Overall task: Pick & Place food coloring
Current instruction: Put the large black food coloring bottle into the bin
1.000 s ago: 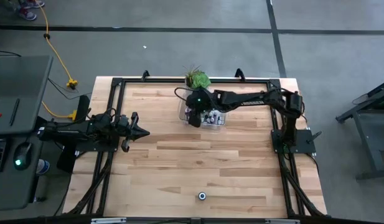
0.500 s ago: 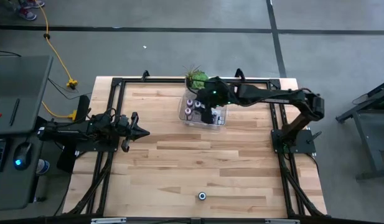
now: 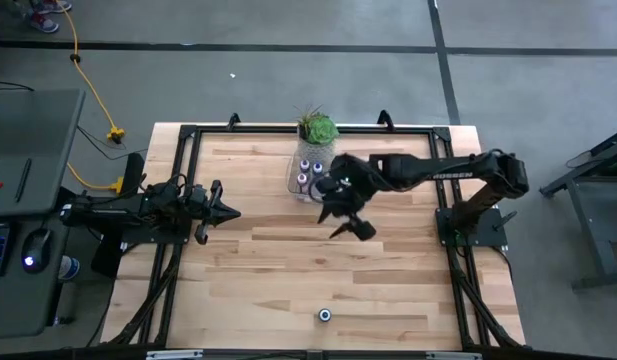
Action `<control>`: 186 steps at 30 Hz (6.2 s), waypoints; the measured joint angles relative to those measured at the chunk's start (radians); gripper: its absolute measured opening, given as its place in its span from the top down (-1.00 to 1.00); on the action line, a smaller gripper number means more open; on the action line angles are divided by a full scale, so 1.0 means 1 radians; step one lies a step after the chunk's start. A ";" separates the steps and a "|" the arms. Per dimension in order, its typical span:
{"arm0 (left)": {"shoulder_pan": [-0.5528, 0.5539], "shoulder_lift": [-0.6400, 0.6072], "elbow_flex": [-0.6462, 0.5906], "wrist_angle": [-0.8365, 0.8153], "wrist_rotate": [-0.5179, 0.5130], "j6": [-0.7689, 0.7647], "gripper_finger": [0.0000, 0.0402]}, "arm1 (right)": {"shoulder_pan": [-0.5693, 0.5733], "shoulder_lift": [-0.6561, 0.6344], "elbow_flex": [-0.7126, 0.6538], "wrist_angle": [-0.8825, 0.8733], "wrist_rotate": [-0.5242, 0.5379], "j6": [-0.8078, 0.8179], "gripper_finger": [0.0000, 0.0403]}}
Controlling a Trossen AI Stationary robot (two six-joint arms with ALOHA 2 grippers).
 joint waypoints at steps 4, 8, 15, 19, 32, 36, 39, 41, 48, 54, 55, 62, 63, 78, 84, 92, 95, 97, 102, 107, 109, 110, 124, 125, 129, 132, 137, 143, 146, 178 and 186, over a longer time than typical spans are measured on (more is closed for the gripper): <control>0.000 0.000 0.000 0.000 0.000 0.000 1.00 | 0.083 0.005 0.000 -0.035 0.139 -0.008 -0.11; 0.000 0.000 0.000 0.000 0.000 0.000 1.00 | 0.195 0.017 -0.030 -0.044 0.241 0.041 -0.11; 0.000 0.000 0.000 0.000 0.000 0.000 1.00 | 0.408 0.019 -0.174 0.106 0.361 0.283 -0.11; 0.000 0.000 0.000 0.000 0.000 0.000 1.00 | 0.499 0.032 -0.205 0.201 0.424 0.389 -0.11; 0.000 0.000 0.000 0.000 -0.001 0.000 1.00 | 0.616 0.224 -0.214 0.522 0.522 0.538 -0.11; 0.000 0.000 0.000 0.000 -0.001 0.000 1.00 | 0.625 0.260 -0.213 0.571 0.519 0.550 -0.11; 0.000 0.000 0.000 0.000 -0.001 0.000 1.00 | 0.631 0.270 -0.213 0.601 0.516 0.554 -0.11; 0.000 0.000 0.000 0.000 -0.001 0.000 1.00 | 0.634 0.270 -0.213 0.604 0.527 0.555 -0.11; 0.000 0.000 0.000 0.000 -0.001 0.000 1.00 | 0.632 0.274 -0.213 0.633 0.550 0.549 -0.07; 0.000 0.000 0.000 0.000 0.000 0.000 1.00 | 0.633 0.291 -0.213 0.648 0.536 0.549 -0.04; 0.000 0.000 0.000 0.000 -0.001 0.000 1.00 | 0.633 0.294 -0.213 0.655 0.540 0.549 -0.04; 0.000 0.000 0.000 0.000 0.000 0.000 1.00 | 0.633 0.296 -0.212 0.673 0.561 0.554 0.05; 0.000 0.000 0.000 0.000 0.000 0.000 1.00 | 0.633 0.296 -0.212 0.673 0.556 0.555 0.08; 0.000 0.000 0.000 0.000 0.000 0.000 1.00 | 0.633 0.296 -0.211 0.666 0.519 0.557 0.43; 0.000 0.000 0.000 0.000 0.000 0.000 1.00 | 0.630 0.296 -0.155 0.583 0.526 0.552 0.43; 0.000 0.000 0.000 0.000 0.000 0.000 1.00 | 0.599 0.294 0.003 0.402 0.540 0.510 0.43; 0.000 0.000 0.000 0.000 0.000 0.000 1.00 | 0.581 0.294 0.060 0.363 0.530 0.503 0.43; 0.000 0.000 0.000 0.000 0.000 0.000 1.00 | 0.565 0.287 0.088 0.357 0.515 0.491 0.43; 0.000 0.000 0.000 0.000 -0.001 0.000 1.00 | 0.515 0.237 0.123 0.314 0.519 0.437 0.43; 0.000 0.000 0.000 0.000 0.000 0.000 1.00 | 0.434 0.155 0.095 0.193 0.529 0.375 0.43; 0.000 0.000 0.000 0.000 0.000 0.000 1.00 | 0.393 0.114 0.072 0.169 0.548 0.341 0.43; 0.000 0.000 0.000 0.000 0.000 0.000 1.00 | 0.371 0.093 0.055 0.153 0.555 0.331 0.43; 0.000 0.000 0.000 0.000 -0.001 0.000 1.00 | 0.040 -0.240 -0.257 0.300 0.554 0.219 0.43; 0.000 0.000 0.000 0.000 -0.001 0.000 1.00 | 0.013 -0.251 -0.263 0.306 0.547 0.207 0.43; 0.000 0.000 0.000 0.000 -0.001 0.000 1.00 | -0.094 -0.248 -0.268 0.307 0.485 0.178 0.43; 0.000 0.000 0.000 0.000 -0.001 0.000 1.00 | -0.144 -0.224 -0.268 0.335 0.478 0.184 0.43; 0.000 0.000 0.000 0.000 -0.001 0.000 1.00 | -0.207 -0.148 -0.268 0.343 0.473 0.250 0.43; 0.000 0.000 0.000 0.000 0.000 0.000 1.00 | -0.221 -0.082 -0.268 0.386 0.463 0.285 0.43; 0.000 0.000 0.000 0.000 0.000 0.000 1.00 | -0.219 -0.042 -0.268 0.397 0.458 0.308 0.43; 0.000 0.000 0.000 0.000 -0.001 0.000 1.00 | -0.227 0.179 -0.267 0.536 0.471 0.389 0.32; 0.000 0.000 0.000 0.000 -0.001 0.000 1.00 | -0.227 0.179 -0.267 0.535 0.471 0.425 0.30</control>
